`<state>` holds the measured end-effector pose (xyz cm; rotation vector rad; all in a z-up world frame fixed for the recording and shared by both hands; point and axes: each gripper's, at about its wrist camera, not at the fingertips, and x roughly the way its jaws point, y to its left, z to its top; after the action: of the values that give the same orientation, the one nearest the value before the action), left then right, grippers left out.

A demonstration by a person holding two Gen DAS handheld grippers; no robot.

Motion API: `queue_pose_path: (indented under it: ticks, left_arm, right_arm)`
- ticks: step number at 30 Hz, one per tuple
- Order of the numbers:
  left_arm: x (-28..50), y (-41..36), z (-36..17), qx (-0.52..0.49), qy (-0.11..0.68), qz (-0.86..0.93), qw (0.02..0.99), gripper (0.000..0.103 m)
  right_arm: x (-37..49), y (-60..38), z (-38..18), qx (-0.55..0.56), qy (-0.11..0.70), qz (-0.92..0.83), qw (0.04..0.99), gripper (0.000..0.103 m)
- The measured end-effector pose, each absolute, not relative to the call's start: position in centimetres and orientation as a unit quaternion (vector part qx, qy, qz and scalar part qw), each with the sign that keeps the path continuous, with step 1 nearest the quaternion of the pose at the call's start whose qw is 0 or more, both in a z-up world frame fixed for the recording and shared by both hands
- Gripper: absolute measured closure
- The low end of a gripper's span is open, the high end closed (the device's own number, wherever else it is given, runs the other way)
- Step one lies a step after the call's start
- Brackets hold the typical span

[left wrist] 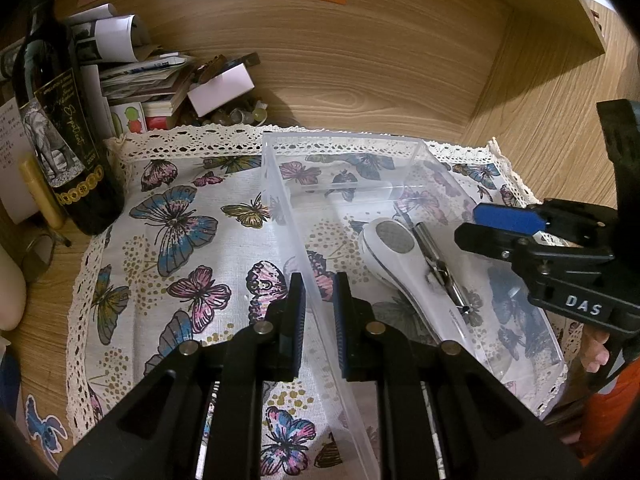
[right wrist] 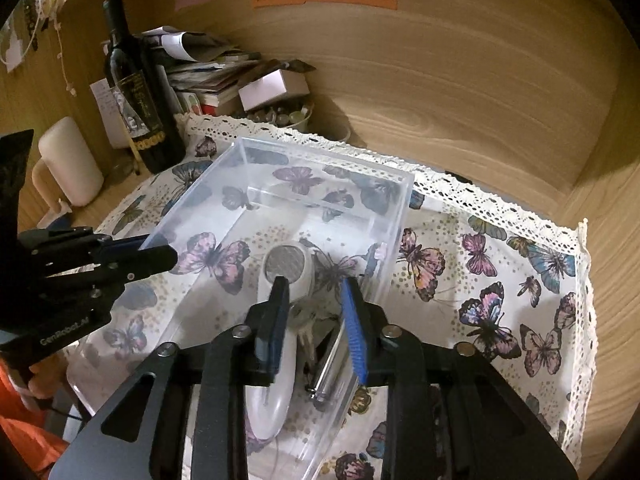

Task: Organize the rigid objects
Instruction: 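Lower the keys into the clear box and release them, then grasp the white cube charger with the right gripper and lift it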

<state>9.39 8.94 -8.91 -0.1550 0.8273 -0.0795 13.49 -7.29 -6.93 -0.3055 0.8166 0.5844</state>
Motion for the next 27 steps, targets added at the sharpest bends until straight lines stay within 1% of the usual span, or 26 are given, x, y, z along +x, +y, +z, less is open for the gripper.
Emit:
queue_pose_path:
  ticks: [3, 7, 9, 15, 21, 27]
  left_arm:
    - [9.4, 8.9, -8.9, -0.075, 0.402, -0.039, 0.912, 0.090]
    - [9.4, 8.9, -8.9, -0.075, 0.401, -0.039, 0.912, 0.090]
    - [9.4, 8.9, -8.9, -0.075, 0.401, -0.039, 0.912, 0.090]
    - [9.4, 8.9, -8.9, -0.075, 0.401, -0.039, 0.912, 0.090]
    - [9.4, 8.9, -8.9, -0.075, 0.401, -0.039, 0.912, 0.090]
    - [9.4, 8.9, -8.9, -0.074, 0.402, -0.039, 0.912, 0.090]
  right_arm:
    - [13.2, -7.8, -6.5, -0.136, 0.381, 0.276, 0.872, 0.065]
    - [12.8, -9.1, -5.4, -0.124, 0.364, 0.261, 0.886, 0.061]
    - [12.6, -10.0, -4.7, -0.114, 0.354, 0.252, 0.893, 0.055]
    - [12.1, -14.2, -2.9, -0.080, 0.327, 0.196, 0.921, 0.048]
    - [11.8, -17.4, -3.8, -0.063, 0.336, 0.149, 0.928, 0.047]
    - [12.4, -19.4, -7.6, -0.051, 0.382, 0.121, 0.915, 0.047]
